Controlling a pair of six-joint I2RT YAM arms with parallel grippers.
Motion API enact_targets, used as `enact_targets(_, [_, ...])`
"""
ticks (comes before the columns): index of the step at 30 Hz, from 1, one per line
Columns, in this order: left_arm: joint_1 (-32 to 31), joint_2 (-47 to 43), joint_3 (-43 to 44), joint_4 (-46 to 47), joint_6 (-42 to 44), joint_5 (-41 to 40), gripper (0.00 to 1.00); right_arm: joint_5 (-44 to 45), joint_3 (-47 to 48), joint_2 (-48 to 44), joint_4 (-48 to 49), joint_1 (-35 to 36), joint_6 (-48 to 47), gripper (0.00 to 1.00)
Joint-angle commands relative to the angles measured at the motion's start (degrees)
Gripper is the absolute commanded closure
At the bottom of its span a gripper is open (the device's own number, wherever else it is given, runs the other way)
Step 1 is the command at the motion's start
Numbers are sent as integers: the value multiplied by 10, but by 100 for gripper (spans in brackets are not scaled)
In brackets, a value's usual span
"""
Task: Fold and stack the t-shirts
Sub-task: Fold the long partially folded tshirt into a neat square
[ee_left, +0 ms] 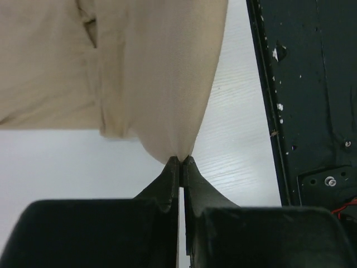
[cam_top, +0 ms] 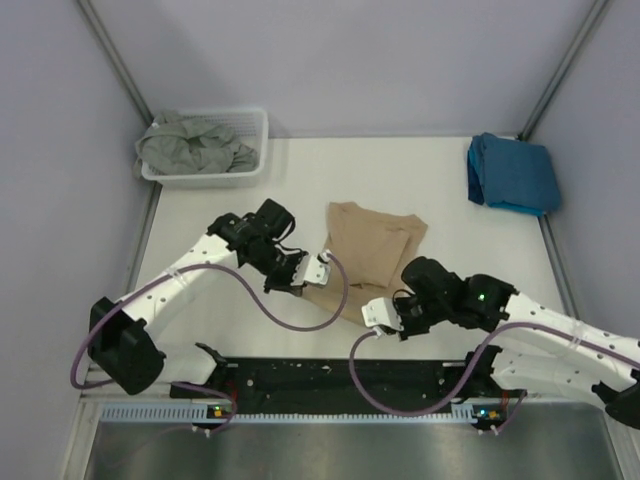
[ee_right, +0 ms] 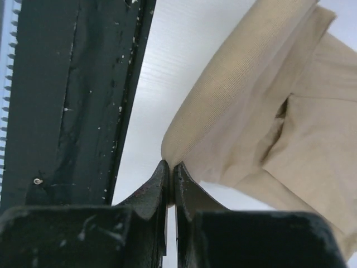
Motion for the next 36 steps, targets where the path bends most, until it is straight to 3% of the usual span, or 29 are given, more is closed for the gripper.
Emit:
enact_targets(1, [3,9,72,-11,-113,1,100,-31,36,-44,-37,-15,19,100])
enact_targets(8, [49,123,223,41,-204,-14,100,-119,68,-13,55,-257,14,100])
enact_targets(15, [82,245,397,49,-253,-17,100,-157,114,112,106,-402,13,100])
enact_targets(23, [86,343,482,111,-263,-82,100,-172,187,253,132,-483,26,100])
enact_targets(36, [82,503,559,238,-353,-138,100,-117,208,386,211,-524,110,100])
